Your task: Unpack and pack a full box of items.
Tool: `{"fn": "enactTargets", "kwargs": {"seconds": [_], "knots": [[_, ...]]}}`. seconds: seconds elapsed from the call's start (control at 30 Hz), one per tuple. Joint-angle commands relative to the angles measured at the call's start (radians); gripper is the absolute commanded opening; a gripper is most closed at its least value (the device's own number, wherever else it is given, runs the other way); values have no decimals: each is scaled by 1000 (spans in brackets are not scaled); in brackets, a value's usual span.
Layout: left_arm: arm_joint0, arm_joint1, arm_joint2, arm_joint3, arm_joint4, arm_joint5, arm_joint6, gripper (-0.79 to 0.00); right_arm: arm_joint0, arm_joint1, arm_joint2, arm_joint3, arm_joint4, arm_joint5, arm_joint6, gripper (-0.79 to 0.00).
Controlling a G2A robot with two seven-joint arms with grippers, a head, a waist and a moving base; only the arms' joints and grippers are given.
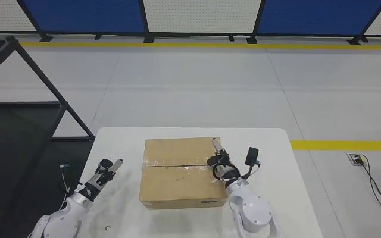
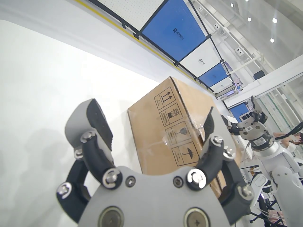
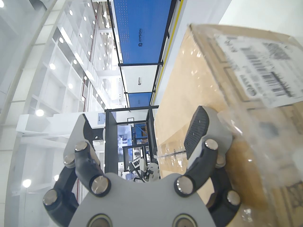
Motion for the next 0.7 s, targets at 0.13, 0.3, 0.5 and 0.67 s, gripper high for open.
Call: {"fn": "enactTargets", "kwargs": {"seconds": [0.13,0.3,0.5,0.67], "knots": [[0,0,0,0,0,0,0,0,-45,14,88,-46,62,-23,11,0],[0,0,0,0,0,0,0,0,-68,23,124,-60,106,-41,31,0],[0,0,0,0,0,0,0,0,-53,29,96,-21,101,-40,48,0],[0,0,0,0,0,0,0,0,-28,33,89,35,96,-43,26,0]]}}
